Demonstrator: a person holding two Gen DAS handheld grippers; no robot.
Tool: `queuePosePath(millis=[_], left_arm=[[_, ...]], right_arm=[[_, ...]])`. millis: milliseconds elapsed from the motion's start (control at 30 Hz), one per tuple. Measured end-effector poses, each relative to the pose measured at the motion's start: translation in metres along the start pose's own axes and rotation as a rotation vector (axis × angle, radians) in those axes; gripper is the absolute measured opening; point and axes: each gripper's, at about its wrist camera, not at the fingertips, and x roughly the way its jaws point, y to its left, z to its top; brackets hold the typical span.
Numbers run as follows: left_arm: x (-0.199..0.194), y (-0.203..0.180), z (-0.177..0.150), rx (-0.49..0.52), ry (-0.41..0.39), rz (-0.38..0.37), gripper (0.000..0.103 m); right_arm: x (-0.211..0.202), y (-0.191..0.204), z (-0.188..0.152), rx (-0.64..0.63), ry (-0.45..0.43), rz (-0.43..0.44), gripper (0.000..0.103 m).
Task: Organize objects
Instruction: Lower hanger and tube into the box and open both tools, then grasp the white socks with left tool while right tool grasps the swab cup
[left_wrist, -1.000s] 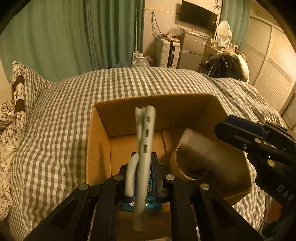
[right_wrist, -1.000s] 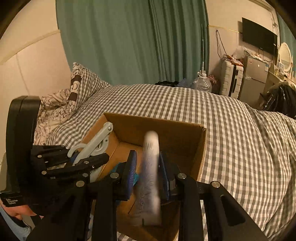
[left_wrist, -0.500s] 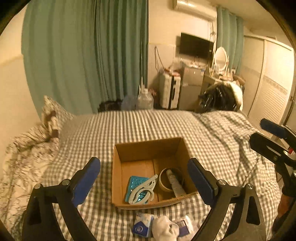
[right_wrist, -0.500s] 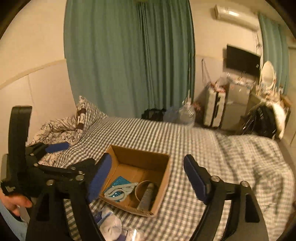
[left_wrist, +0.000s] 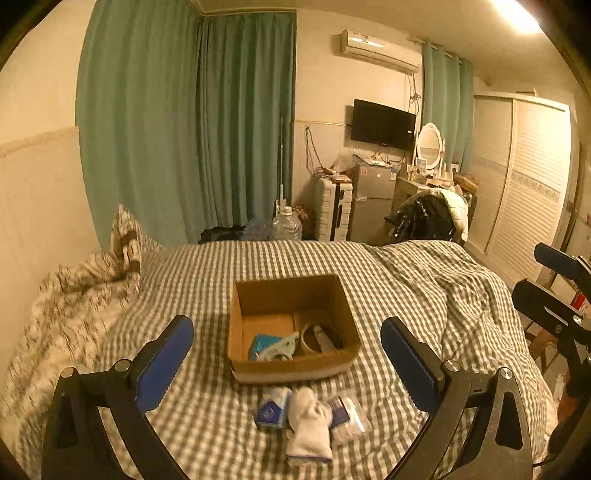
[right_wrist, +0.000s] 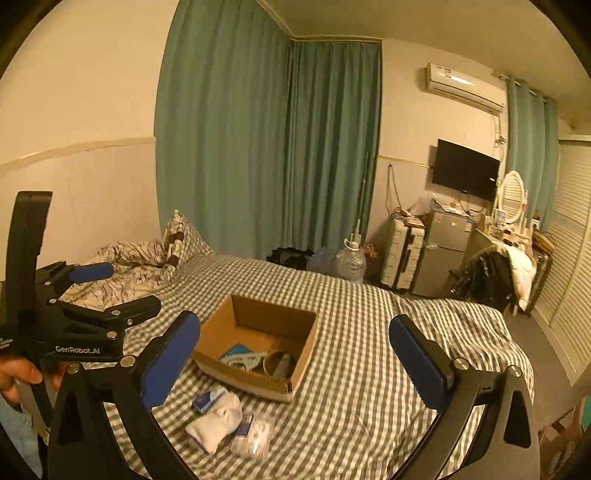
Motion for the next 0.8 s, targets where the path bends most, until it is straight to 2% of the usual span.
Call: queuePosePath(millis=[100, 233, 433, 600, 733, 767, 800], left_arm=[[0.008, -0.005, -0.034, -0.02, 0.004, 0.023, 0.103], [0.037, -0.01, -0.081, -0.035, 0.048, 0.095, 0.103], [0.091, -0.023, -0.132, 0.02, 0.158, 0.144, 0.103], [0.13, -0.039, -0.164, 0.069, 0.242, 0.11, 0.103], [0.16, -0.048, -0.177, 0.099, 0.278, 0.085, 0.103], [0.165, -0.047, -0.178, 0.1, 0.278, 0.079, 0.102], [0.167, -0.046, -0.18, 0.092, 0.272, 0.066, 0.095]], right_arm=[[0.0, 0.003, -0.029, 0.021, 0.0, -0.02, 0.103], [0.032, -0.001, -0.079, 0.054, 0.045, -0.034, 0.103], [0.103, -0.02, -0.148, 0.099, 0.198, -0.031, 0.103], [0.135, -0.039, -0.185, 0.155, 0.285, -0.034, 0.103], [0.144, -0.051, -0.195, 0.176, 0.312, -0.045, 0.103], [0.146, -0.053, -0.197, 0.181, 0.319, -0.046, 0.103], [0.149, -0.053, -0.199, 0.183, 0.327, -0.05, 0.103]])
